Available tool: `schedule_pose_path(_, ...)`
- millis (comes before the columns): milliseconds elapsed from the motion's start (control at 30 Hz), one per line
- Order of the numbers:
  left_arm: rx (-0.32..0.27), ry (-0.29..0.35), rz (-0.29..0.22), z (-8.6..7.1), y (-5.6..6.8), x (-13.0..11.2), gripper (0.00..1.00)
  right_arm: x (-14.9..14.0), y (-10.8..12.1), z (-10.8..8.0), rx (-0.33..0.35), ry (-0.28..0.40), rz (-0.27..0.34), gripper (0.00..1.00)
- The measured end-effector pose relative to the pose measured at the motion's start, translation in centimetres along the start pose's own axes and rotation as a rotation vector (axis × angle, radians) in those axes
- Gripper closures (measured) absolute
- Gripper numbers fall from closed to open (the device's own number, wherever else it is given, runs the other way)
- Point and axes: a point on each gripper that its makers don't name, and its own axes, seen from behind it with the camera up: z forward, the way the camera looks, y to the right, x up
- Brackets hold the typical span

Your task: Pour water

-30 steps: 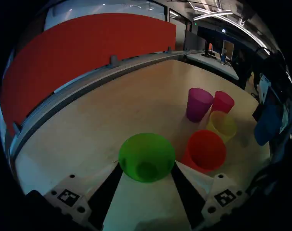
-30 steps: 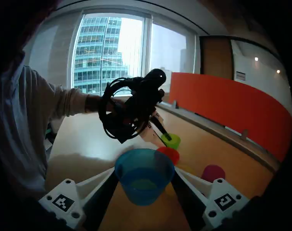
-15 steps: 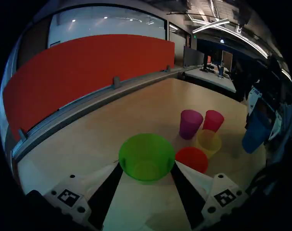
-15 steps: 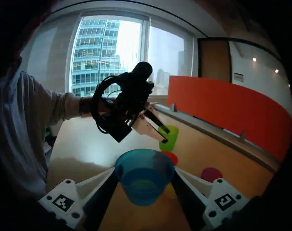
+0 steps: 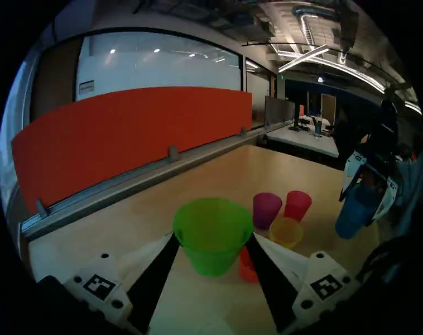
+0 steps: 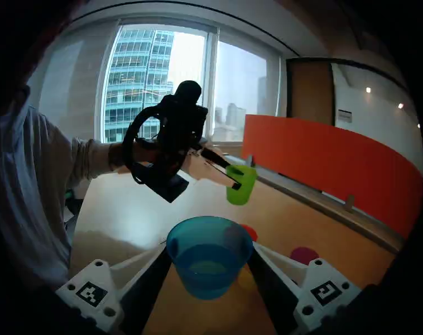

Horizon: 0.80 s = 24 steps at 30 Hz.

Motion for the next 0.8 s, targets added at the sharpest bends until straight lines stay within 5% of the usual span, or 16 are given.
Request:
schedule_pose_path(300, -0.004, 0.133, 0.003, -1.5, 0.3, 3.5, 0.15, 0.1, -0.1, 0.0, -0.003, 0.004, -0.002, 0.09)
schedule_pose_path(800, 0.003, 0.175, 0.004, -3.6, 1.0, 4.2, 0.15, 1.4, 0.5, 0.0, -0.023, 0.034, 0.018, 0.09)
